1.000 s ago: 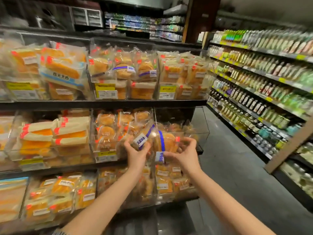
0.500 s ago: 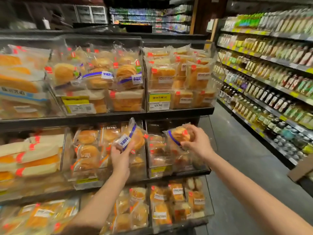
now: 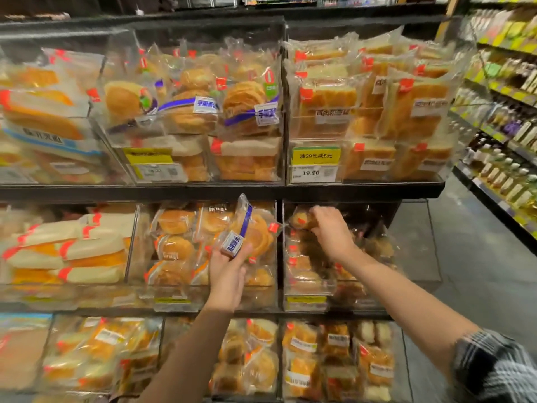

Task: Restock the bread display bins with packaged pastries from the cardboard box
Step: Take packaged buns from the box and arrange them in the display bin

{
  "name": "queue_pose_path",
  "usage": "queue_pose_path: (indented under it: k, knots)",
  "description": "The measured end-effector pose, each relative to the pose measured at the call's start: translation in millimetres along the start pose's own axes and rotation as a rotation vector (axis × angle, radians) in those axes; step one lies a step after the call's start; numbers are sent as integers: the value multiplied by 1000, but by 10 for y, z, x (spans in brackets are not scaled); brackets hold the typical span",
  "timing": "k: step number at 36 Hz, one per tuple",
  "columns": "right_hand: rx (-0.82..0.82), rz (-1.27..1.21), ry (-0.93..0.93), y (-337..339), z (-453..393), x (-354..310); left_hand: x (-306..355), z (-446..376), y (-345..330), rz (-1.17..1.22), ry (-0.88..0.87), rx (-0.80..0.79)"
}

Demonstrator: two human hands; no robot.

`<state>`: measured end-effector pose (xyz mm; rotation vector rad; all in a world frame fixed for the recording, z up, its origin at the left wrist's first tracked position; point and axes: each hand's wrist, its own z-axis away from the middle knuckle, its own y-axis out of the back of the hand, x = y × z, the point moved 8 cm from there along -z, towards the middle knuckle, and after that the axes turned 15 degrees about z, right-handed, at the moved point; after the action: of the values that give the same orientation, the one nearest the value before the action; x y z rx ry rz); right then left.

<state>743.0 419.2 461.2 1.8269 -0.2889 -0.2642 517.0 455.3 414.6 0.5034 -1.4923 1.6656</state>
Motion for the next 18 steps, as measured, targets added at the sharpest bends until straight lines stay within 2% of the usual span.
queue_pose_path:
  k: [2, 4, 7, 10, 12, 15, 18]
  knots:
    - [-15, 29, 59, -91, 9, -43, -12, -13, 13, 6, 4, 3]
    - [-31, 73, 53, -127, -9, -64, -11, -8, 14, 9, 1, 2]
    - [-54, 281, 24, -96, -82, -126, 0, -8, 17, 14, -12, -11]
    - [-109, 334, 32, -65, -159, -212, 23, -26, 47, 2, -31, -16]
    - [-96, 298, 25, -27, -165, -237, 33, -21, 70, -9, -35, -9]
    - [14, 211, -31, 45, -87, -150, 36, 5, 64, -26, -45, -3]
    - [139, -22, -138, 124, 175, -27, 35, 7, 48, -44, -81, 2]
